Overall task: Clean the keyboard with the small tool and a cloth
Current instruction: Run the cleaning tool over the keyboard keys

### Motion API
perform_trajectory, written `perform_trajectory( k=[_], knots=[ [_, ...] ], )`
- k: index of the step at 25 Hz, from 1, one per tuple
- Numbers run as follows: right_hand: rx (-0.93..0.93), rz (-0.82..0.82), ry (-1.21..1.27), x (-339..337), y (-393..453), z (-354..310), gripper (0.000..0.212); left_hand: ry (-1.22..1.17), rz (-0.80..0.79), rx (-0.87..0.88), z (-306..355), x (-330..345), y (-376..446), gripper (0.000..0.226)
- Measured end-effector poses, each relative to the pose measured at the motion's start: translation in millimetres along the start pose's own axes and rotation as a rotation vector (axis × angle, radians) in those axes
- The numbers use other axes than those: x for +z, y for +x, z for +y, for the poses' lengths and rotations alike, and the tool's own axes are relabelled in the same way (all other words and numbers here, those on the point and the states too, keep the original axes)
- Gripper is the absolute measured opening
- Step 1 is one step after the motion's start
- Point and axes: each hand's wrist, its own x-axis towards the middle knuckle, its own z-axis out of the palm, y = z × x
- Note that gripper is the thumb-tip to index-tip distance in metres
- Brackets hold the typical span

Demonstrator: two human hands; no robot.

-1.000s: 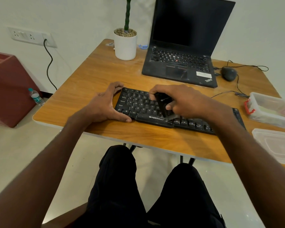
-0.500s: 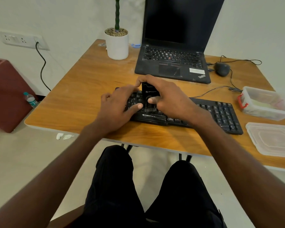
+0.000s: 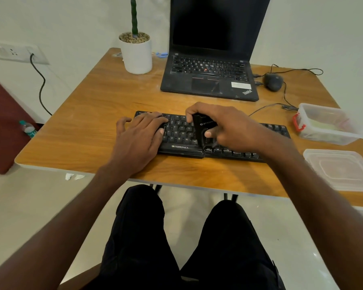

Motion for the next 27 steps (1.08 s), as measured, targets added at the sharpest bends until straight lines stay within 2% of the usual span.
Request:
perform_trajectory(
  k=[2,5,8,9,12,14,17,19,22,24,27],
  knots=[
    [-0.003,-0.009,-0.08,-4,4,-5,0.063,0.0,0.001,-0.001,1,1,-1,0.043],
    [-0.057,0.02,-0.014,4,3,-9,0.063,0.004,-0.004,-0.011,-1,1,-1,0.043],
    [0.028,-0.063,0.031,-10,-12,6,0.063,0.012,-0.019,-0.019,0,1,0,0.044],
    [0.058,-0.043,0.05,-14,-17,12,0.063,0.008,-0.022,-0.016,1,2,0,0.044],
    [0.061,0.208,0.121,-3,-19,19,0.065,0.007,-0.004,-0.015,-1,2,-1,0.044],
    [0.045,0.29,0.096,12,-16,18,0.066,-0.016,0.034,-0.05,7,0,-3,0.042],
    [0.027,0.279,0.082,17,-14,19,0.066,-0.103,0.08,-0.048,48,0,-3,0.036],
    [0.004,0.265,0.072,16,-16,19,0.065,-0.091,0.048,0.004,70,9,-5,0.035],
    [-0.043,0.117,0.066,5,-24,20,0.063,0.014,0.012,-0.011,72,19,-6,0.033],
    [-0.003,0.013,0.046,-10,-26,25,0.062,0.083,0.012,-0.046,72,18,-7,0.033],
    [0.009,0.114,-0.002,-10,-21,20,0.063,0.111,0.023,-0.049,75,16,-8,0.033]
  ],
)
